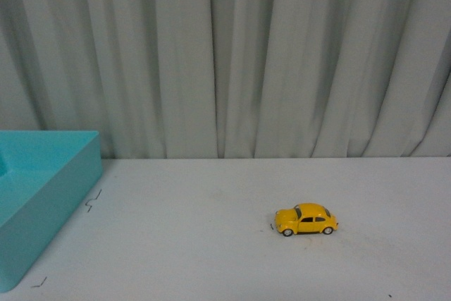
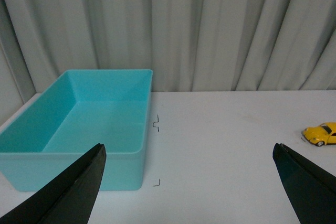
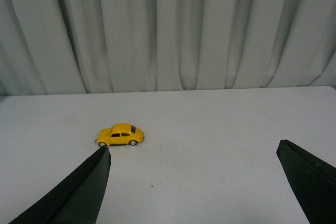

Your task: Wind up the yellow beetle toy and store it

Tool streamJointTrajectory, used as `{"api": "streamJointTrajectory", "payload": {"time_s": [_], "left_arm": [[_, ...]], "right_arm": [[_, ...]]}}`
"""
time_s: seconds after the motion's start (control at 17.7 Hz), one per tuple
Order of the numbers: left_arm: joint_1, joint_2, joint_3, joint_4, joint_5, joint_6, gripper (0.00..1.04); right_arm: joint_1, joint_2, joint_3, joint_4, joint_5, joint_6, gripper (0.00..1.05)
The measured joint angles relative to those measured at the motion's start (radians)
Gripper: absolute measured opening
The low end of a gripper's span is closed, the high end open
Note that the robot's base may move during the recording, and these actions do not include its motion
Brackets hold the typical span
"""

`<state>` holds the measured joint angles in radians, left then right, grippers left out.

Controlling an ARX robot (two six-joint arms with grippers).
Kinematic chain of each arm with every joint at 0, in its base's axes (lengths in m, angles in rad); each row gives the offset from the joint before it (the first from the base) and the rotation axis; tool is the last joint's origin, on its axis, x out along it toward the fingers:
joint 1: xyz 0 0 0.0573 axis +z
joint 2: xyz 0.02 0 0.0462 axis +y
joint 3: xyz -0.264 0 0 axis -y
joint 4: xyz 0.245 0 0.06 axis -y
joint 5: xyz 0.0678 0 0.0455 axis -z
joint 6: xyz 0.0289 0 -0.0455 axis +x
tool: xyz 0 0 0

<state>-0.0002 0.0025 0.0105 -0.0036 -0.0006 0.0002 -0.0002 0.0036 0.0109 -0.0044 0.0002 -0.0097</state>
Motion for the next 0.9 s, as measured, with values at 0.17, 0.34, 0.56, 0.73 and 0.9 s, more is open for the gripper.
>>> {"api": "streamJointTrajectory", "payload": {"time_s": [0.17, 0.34, 0.56, 0.73, 0.9], "left_arm": [[0.000, 0.000, 0.000, 0.001, 0.000, 0.000, 0.98], [0.000, 0.000, 0.000, 0.001, 0.000, 0.000, 0.98], [0.000, 0.000, 0.000, -0.002, 0.000, 0.000, 0.98], [0.000, 0.000, 0.000, 0.000, 0.000, 0.000, 0.98], [0.000, 0.000, 0.000, 0.000, 0.000, 0.000, 0.98]], "right_arm": [[0.000, 0.000, 0.000, 0.001, 0.000, 0.000, 0.98], [0.000, 0.000, 0.000, 0.000, 0.000, 0.000, 0.98], [0.000, 0.001, 0.000, -0.001, 0.000, 0.000, 0.98], [0.000, 0.000, 0.000, 0.000, 0.000, 0.000, 0.98], [0.000, 0.000, 0.000, 0.000, 0.000, 0.000, 0.98]]}}
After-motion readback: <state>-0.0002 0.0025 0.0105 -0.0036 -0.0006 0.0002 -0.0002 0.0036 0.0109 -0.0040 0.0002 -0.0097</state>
